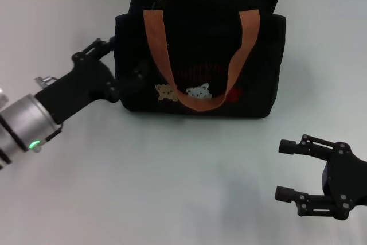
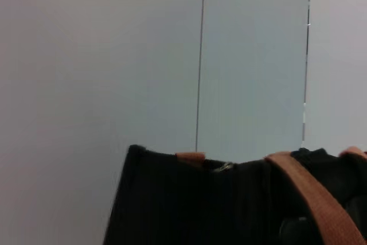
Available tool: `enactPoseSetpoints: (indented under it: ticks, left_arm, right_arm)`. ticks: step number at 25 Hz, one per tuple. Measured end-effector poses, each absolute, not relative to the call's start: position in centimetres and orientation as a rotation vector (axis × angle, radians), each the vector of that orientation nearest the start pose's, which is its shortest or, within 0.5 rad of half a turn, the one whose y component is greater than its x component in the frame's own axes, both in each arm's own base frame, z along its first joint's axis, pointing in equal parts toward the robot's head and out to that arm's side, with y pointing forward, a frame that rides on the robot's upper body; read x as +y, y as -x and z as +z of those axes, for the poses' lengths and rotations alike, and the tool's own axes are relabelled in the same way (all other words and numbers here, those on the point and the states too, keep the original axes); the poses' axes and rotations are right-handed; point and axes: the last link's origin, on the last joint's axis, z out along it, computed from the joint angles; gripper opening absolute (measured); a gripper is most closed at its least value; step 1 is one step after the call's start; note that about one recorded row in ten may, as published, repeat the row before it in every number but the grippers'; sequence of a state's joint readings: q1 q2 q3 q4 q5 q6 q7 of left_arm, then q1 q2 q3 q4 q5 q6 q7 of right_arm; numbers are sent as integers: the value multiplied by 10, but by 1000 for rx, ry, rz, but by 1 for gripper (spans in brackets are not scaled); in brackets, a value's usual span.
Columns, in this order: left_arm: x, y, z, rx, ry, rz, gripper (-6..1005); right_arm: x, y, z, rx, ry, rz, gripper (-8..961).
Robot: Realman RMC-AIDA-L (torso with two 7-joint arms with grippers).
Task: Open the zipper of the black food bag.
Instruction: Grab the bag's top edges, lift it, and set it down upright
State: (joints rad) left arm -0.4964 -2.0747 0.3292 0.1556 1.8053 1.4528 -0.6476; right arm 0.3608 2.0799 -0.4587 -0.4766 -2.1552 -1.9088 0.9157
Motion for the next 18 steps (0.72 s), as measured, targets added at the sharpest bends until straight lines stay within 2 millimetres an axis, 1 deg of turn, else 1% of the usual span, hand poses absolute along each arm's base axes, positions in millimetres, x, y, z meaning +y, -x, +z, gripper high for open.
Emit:
enactPoseSetpoints:
  ticks: [1,4,6,8,12,13,14,15,16,18]
  left_arm:
    - [310,287,-37,-387,2242,-929,776]
    - [313,286,-41,-392,2247,-917,773]
    - [316,287,-44,-420,2233,-894,772]
    - [317,287,-45,-405,2206,-882,770]
    - [312,285,-49,-302,2188,-861,683]
    - [312,285,-49,-302,2188,-861,661]
    - [311,284,-49,-237,2178,-840,639]
    - [311,284,-49,-237,2178,-840,617]
    - [308,281,-52,-131,2160,-809,595]
    - [306,278,-54,-81,2145,-798,552]
  right_arm:
    - [225,-298,-9,374,2779,1012,829]
    - [226,-298,-10,377,2778,1006,829]
    - [227,-298,-11,380,2777,1004,829]
    - [228,-298,-11,380,2777,1004,830]
    - [228,-297,-11,379,2772,1008,830]
    - [229,-297,-11,378,2769,1012,830]
    - [228,-297,-10,377,2764,1020,830]
    - [229,-295,-10,369,2754,1035,830]
    - [229,-294,-9,358,2731,1059,830]
    - [230,-290,-8,320,2642,1129,829]
